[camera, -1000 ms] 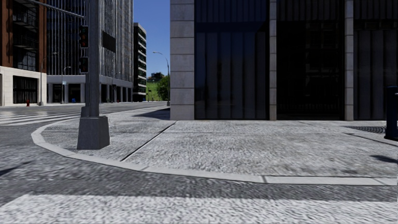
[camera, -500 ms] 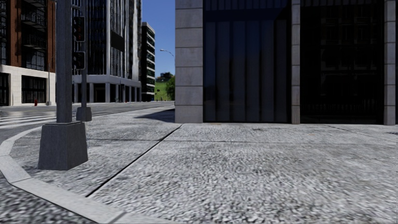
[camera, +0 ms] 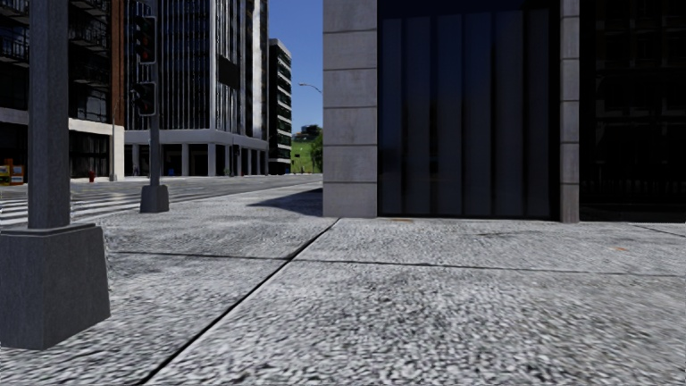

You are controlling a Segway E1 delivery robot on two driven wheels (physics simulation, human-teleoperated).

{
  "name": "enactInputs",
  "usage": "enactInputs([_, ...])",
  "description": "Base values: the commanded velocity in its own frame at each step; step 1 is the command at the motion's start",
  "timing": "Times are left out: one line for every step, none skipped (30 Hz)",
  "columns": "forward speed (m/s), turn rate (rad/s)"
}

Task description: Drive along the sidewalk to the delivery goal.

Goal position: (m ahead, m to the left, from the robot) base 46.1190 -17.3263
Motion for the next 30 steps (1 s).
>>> enactInputs([1.48,0.27])
enactInputs([1.48,0.27])
enactInputs([1.48,0.27])
enactInputs([1.48,0.27])
enactInputs([1.48,0.27])
enactInputs([1.48,0.27])
enactInputs([1.48,0.27])
enactInputs([1.48,0.27])
enactInputs([1.48,0.27])
enactInputs([1.48,0.27])
enactInputs([1.48,0.27])
enactInputs([1.48,0.27])
enactInputs([1.48,0.27])
enactInputs([1.48,0.27])
enactInputs([1.48,0.27])
enactInputs([1.48,0.27])
enactInputs([1.48,0.27])
enactInputs([1.48,0.27])
enactInputs([1.48,0.27])
enactInputs([1.48,0.27])
enactInputs([1.48,0.27])
enactInputs([1.49,0.27])
enactInputs([1.49,0.27])
enactInputs([1.49,0.27])
enactInputs([1.49,0.27])
enactInputs([1.49,0.27])
enactInputs([1.5,0.27])
enactInputs([1.51,0.27])
enactInputs([1.51,0.27])
enactInputs([1.51,0.27])
